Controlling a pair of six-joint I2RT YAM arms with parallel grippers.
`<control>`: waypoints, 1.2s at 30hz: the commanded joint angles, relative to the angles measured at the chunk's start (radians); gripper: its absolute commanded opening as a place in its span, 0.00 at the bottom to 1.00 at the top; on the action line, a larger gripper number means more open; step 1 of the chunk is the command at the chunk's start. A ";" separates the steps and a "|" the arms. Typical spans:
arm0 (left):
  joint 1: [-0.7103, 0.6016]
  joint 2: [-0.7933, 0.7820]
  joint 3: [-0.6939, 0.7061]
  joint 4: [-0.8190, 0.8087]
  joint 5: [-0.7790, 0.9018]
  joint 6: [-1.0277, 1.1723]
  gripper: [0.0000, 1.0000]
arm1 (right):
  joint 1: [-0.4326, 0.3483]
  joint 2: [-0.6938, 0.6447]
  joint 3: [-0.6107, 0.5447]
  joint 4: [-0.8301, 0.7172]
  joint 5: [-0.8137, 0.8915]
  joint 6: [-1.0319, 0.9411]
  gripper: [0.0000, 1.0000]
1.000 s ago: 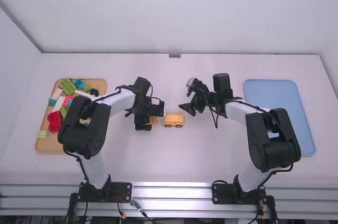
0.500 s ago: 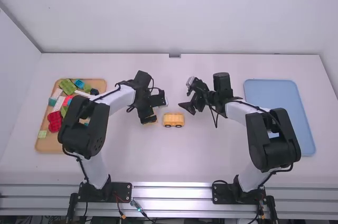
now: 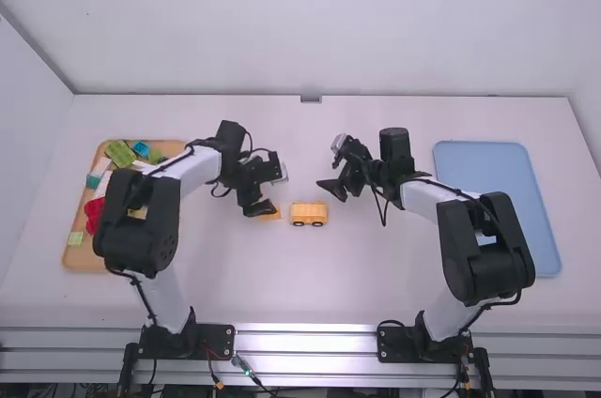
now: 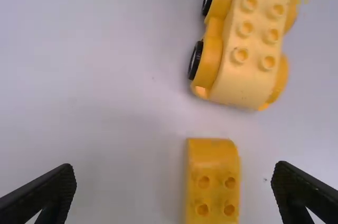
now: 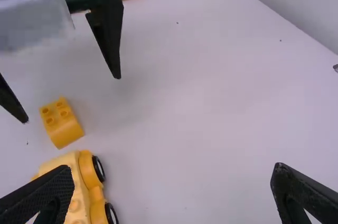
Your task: Assemble lego blocks to make yellow taxi
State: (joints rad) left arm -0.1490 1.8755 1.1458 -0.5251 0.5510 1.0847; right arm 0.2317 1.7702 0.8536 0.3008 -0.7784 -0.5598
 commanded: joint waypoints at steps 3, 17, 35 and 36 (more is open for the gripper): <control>0.091 0.008 -0.010 -0.065 0.304 0.194 0.99 | 0.005 -0.024 0.016 -0.003 -0.050 -0.004 0.99; 0.154 0.008 -0.231 0.246 0.486 0.238 0.99 | 0.030 -0.024 -0.020 -0.230 -0.299 -0.389 0.99; 0.176 0.008 -0.441 0.653 0.409 0.011 0.99 | 0.019 -0.024 -0.192 0.028 -0.296 -0.292 0.99; 0.176 0.008 -0.451 0.668 0.409 0.011 0.99 | 0.018 -0.024 -0.196 0.036 -0.298 -0.285 0.99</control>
State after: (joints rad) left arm 0.0200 1.8755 0.7177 0.1329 0.9421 1.1053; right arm 0.2543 1.7702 0.6727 0.3279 -1.0367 -0.8612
